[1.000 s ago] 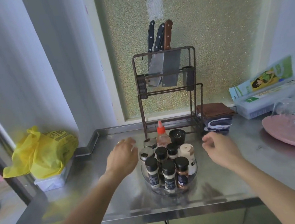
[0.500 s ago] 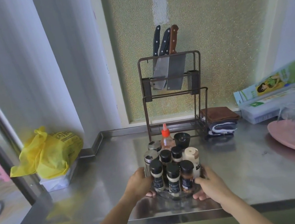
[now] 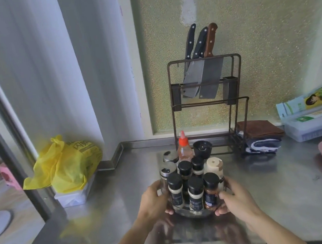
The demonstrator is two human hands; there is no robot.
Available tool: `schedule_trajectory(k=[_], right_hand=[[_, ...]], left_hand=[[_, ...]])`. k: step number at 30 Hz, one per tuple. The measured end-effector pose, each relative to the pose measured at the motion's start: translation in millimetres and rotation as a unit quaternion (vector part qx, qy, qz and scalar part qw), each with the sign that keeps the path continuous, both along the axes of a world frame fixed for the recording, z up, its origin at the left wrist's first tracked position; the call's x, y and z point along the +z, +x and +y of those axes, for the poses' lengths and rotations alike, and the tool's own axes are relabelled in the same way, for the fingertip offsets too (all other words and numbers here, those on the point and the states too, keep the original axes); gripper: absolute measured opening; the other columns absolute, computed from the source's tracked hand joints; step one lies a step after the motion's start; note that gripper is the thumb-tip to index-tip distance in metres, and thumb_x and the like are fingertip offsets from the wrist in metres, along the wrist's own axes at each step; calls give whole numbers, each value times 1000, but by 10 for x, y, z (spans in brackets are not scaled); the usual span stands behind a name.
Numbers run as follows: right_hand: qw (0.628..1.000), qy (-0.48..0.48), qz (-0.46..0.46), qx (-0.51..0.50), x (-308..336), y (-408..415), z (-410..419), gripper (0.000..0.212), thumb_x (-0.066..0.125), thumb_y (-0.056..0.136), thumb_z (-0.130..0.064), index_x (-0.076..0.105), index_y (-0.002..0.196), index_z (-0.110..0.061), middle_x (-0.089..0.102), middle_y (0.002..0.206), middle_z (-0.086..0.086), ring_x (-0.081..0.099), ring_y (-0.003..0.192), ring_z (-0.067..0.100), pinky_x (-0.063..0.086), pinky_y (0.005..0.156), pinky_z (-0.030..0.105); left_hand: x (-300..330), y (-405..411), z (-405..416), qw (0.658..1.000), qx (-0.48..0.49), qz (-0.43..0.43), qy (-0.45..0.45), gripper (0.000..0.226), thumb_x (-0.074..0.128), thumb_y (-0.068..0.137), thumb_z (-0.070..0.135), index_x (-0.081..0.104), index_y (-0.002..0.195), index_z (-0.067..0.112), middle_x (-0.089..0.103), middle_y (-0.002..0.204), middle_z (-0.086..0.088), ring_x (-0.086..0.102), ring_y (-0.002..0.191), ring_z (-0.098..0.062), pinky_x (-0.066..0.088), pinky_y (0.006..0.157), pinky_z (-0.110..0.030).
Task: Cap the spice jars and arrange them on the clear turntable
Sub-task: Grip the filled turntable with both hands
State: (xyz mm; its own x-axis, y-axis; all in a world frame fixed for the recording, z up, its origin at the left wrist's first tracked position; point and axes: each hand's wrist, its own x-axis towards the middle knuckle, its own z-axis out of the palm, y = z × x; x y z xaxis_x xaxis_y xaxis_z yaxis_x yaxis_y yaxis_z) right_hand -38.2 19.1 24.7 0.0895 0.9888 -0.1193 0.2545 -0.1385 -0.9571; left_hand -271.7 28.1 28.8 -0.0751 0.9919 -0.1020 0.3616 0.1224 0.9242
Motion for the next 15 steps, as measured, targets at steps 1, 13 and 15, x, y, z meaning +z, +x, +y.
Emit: schedule_trajectory(k=[1, 13, 15], right_hand=[[1000, 1, 1, 10, 31, -72, 62, 41, 49, 100, 2, 46, 124, -31, 71, 77, -8, 75, 64, 37, 63, 66, 44], [992, -2, -18, 123, 250, -1220, 1172, 35, 37, 99, 4, 53, 118, -21, 77, 84, 12, 69, 53, 26, 57, 55, 35], [990, 3, -31, 134, 237, -1360, 1415, 35, 37, 99, 2, 52, 116, -24, 77, 86, 12, 67, 54, 27, 57, 56, 36]], left_hand=[[38, -74, 13, 1000, 7, 1, 5, 25, 52, 99, 24, 66, 118, 22, 81, 88, -5, 75, 57, -25, 63, 62, -29], [200, -1111, 603, 993, 115, 1, 30, 24, 50, 101, 31, 69, 112, 19, 80, 82, -8, 74, 56, -24, 58, 56, -22], [166, -1228, 789, 992, 124, -4, 28, 23, 49, 102, 31, 68, 109, 21, 80, 80, -8, 75, 58, -27, 63, 65, -32]])
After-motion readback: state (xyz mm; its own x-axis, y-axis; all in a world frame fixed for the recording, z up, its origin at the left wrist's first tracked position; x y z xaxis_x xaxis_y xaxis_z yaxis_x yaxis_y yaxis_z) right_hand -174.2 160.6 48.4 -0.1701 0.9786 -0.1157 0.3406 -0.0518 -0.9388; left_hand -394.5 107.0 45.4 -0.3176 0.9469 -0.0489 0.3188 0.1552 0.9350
